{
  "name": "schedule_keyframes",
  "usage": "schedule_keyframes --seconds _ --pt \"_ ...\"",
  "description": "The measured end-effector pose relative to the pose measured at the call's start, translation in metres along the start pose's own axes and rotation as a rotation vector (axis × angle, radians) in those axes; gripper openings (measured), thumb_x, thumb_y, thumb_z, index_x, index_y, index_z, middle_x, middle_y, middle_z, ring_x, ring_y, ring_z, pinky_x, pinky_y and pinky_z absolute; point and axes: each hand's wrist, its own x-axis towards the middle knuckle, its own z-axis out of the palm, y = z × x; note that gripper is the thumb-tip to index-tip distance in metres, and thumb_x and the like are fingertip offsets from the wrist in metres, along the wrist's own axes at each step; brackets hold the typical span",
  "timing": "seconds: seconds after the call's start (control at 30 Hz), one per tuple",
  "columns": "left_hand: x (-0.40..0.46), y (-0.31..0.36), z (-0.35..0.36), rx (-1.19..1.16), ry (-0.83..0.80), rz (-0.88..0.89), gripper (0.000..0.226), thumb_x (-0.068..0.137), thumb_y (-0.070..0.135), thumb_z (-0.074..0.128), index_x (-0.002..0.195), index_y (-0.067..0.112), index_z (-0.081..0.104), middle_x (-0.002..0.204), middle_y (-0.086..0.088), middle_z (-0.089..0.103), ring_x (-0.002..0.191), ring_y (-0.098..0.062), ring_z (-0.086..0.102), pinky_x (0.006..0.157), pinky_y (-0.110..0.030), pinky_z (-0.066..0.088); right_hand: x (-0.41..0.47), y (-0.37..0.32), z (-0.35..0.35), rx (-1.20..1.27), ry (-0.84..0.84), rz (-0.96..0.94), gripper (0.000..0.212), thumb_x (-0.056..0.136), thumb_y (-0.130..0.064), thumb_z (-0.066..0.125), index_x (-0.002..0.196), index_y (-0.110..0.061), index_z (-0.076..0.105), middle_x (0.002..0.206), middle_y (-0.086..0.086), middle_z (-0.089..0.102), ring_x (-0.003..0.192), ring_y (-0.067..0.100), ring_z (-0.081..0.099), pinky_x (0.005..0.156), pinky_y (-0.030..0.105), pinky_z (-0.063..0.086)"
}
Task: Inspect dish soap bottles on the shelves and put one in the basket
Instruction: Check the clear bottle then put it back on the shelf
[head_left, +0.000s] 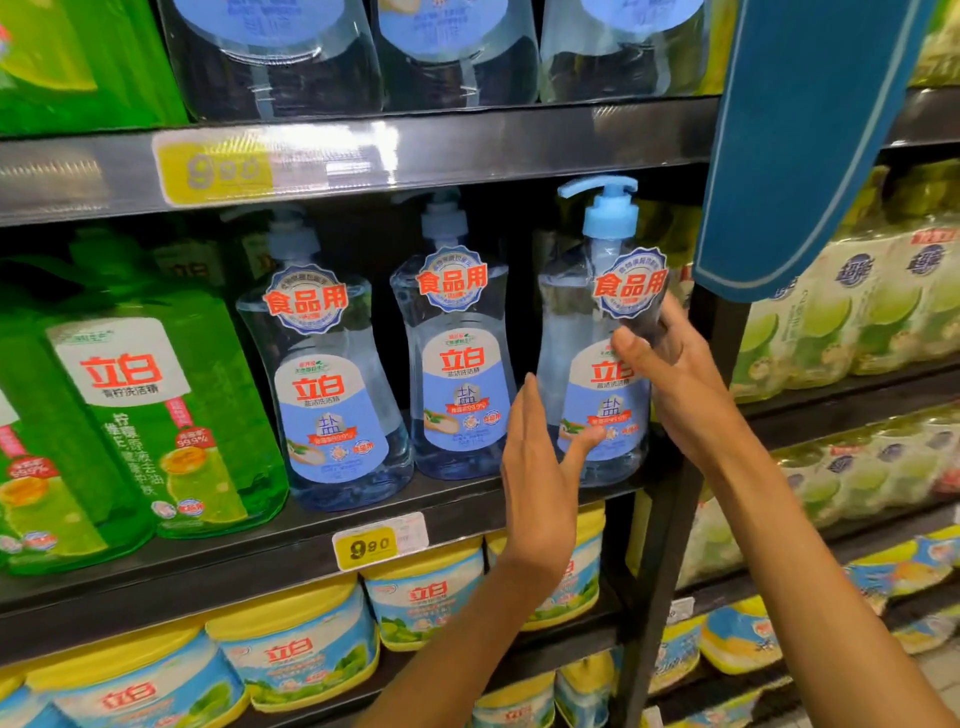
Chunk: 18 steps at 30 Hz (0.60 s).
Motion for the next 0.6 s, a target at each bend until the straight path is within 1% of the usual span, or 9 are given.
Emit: schedule_keyframes --seconds 0.07,0.17,0.23,0.3,0.37,0.4,0.47,0.53,0.6 --pt "0.003 -0.003 0.003 0.039 0.033 0.024 0.08 0.087 0.032 0.066 0.15 0.025 0.019 0.157 0.007 0.021 0.128 0.013 0.014 0.096 0.005 0.009 0.003 0.006 0.001 -0.047 0.044 -0.021 0.054 0.089 -0.026 0.064 0.139 -0.023 0.045 0.131 -0.005 0.063 0.122 0.012 0.058 0.092 0.025 0.05" --pt "0.005 -0.006 0.006 0.133 0.051 0.068 0.081 0.087 0.034 0.064 0.15 0.025 0.013 0.157 0.007 0.017 0.143 -0.004 0.017 0.103 -0.003 0.01 0.005 0.018 0.008 -0.148 0.133 -0.085 0.056 0.094 -0.025 0.058 0.145 -0.014 0.039 0.138 0.003 0.057 0.125 0.017 0.056 0.101 0.036 0.049" --pt "0.004 -0.003 0.006 0.215 0.056 0.185 0.077 0.088 0.031 0.062 0.145 0.027 0.01 0.155 0.007 0.013 0.146 -0.012 0.016 0.109 -0.01 0.012 0.006 0.023 0.012 -0.156 0.194 -0.133 0.058 0.094 -0.022 0.055 0.146 -0.007 0.036 0.14 0.009 0.054 0.126 0.018 0.055 0.101 0.036 0.048" --pt "0.004 -0.001 0.001 0.317 0.133 0.379 0.071 0.089 0.021 0.064 0.144 0.02 0.018 0.153 -0.001 0.022 0.144 -0.019 0.023 0.115 -0.023 0.021 0.009 0.026 0.014 -0.146 0.246 -0.171 0.057 0.093 -0.02 0.054 0.145 -0.003 0.038 0.138 0.011 0.055 0.123 0.016 0.056 0.098 0.029 0.048" --pt "0.008 -0.003 -0.012 0.326 0.27 0.475 0.06 0.089 0.016 0.065 0.142 0.009 0.037 0.148 -0.01 0.039 0.14 -0.022 0.032 0.115 -0.028 0.027 0.014 0.029 0.015 -0.146 0.266 -0.183 0.053 0.094 -0.017 0.053 0.144 -0.004 0.039 0.136 0.01 0.056 0.122 0.015 0.056 0.1 0.031 0.048" --pt "0.011 -0.005 -0.02 0.313 0.359 0.468 0.055 0.09 0.018 0.063 0.139 0.007 0.042 0.144 -0.012 0.043 0.137 -0.02 0.035 0.114 -0.026 0.028 0.016 0.031 0.015 -0.151 0.269 -0.186 0.052 0.095 -0.014 0.053 0.144 -0.007 0.037 0.137 0.009 0.054 0.124 0.017 0.055 0.103 0.036 0.047" --pt "0.017 -0.007 -0.039 0.252 0.492 0.379 0.054 0.092 0.027 0.057 0.139 0.007 0.04 0.142 -0.012 0.04 0.135 -0.017 0.034 0.112 -0.022 0.028 0.02 0.036 0.016 -0.178 0.282 -0.18 0.053 0.098 -0.01 0.051 0.147 -0.008 0.032 0.144 0.011 0.048 0.131 0.024 0.049 0.109 0.046 0.042" --pt "0.024 -0.007 -0.052 0.182 0.444 0.239 0.063 0.093 0.033 0.051 0.146 0.009 0.027 0.151 -0.01 0.027 0.141 -0.018 0.027 0.113 -0.023 0.027 0.023 0.041 0.018 -0.221 0.307 -0.162 0.059 0.097 -0.018 0.05 0.15 -0.006 0.027 0.148 0.012 0.043 0.134 0.026 0.046 0.109 0.046 0.041" --pt "0.03 -0.008 -0.06 0.158 0.311 0.112 0.074 0.093 0.038 0.05 0.151 0.015 0.01 0.158 -0.003 0.013 0.145 -0.014 0.017 0.115 -0.027 0.024 0.024 0.044 0.021 -0.231 0.326 -0.149 0.064 0.094 -0.029 0.048 0.151 -0.009 0.026 0.147 0.008 0.045 0.13 0.017 0.05 0.103 0.034 0.047"
